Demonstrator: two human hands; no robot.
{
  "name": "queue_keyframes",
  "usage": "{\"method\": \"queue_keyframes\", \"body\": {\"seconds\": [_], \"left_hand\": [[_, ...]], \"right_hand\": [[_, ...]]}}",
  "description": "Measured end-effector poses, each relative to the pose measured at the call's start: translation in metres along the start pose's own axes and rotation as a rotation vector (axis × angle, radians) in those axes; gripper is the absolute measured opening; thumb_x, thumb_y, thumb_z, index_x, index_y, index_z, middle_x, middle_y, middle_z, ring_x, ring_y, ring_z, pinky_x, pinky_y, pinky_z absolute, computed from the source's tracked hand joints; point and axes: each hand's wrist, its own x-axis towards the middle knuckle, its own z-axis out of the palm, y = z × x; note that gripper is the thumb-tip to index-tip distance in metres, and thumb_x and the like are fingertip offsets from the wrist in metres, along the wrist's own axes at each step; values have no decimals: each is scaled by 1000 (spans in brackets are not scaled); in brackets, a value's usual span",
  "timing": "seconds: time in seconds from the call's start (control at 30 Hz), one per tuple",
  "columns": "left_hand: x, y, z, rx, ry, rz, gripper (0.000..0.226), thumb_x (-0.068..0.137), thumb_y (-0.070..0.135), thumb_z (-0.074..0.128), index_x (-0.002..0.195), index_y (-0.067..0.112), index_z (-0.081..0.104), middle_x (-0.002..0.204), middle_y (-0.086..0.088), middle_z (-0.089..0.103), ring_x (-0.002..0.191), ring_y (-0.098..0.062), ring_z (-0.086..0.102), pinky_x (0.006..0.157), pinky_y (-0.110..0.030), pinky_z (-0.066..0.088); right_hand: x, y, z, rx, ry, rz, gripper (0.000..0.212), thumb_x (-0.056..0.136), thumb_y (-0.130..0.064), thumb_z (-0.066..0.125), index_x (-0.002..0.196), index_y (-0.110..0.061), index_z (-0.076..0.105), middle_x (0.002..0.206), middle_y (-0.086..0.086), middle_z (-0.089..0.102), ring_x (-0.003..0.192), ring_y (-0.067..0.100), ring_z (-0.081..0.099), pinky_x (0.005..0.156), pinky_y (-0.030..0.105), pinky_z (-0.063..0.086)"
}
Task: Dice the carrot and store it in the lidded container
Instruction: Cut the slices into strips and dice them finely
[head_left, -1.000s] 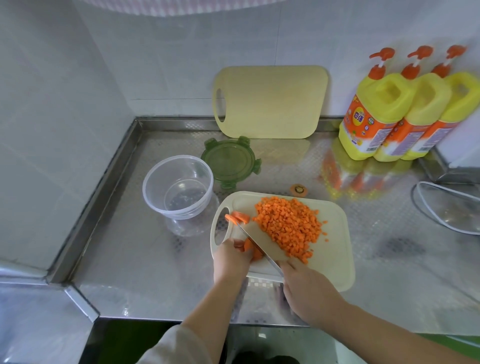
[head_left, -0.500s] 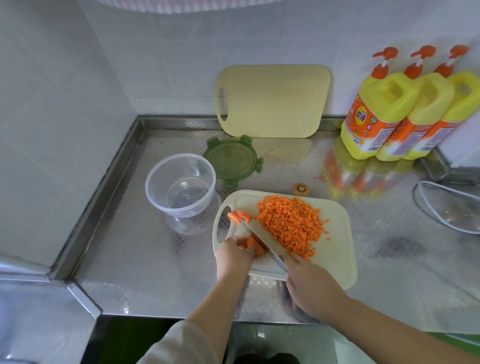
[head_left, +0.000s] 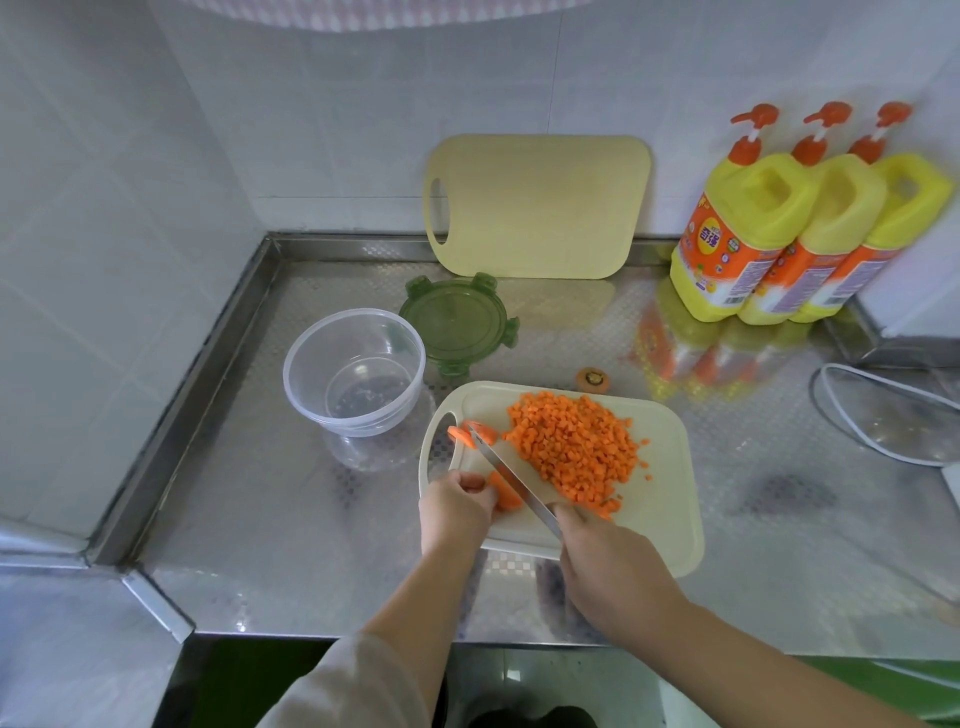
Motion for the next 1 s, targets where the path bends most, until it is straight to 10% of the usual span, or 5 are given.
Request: {"method": "queue_keyframes", "body": {"seconds": [0.8,1.0], "left_hand": [[12,-5,3,-41,-49,-39,7,82,12,69,88,10,65,81,-5,73,75,-18,70,75,-31,57],[11,-2,1,-52,-45,-39,9,84,10,66,81,14,58,69,2,67,60,-10,63,56,-19,48]], "right_hand": [[5,-12,-2,-155,-145,24,44,90,2,41,130,-12,32,110,4,58,85,25,60,44,24,19],[13,-6,7,-136,-146,6,33,95,-9,39,128,-13,36,110,3,61,92,23,64,61,29,38]]}}
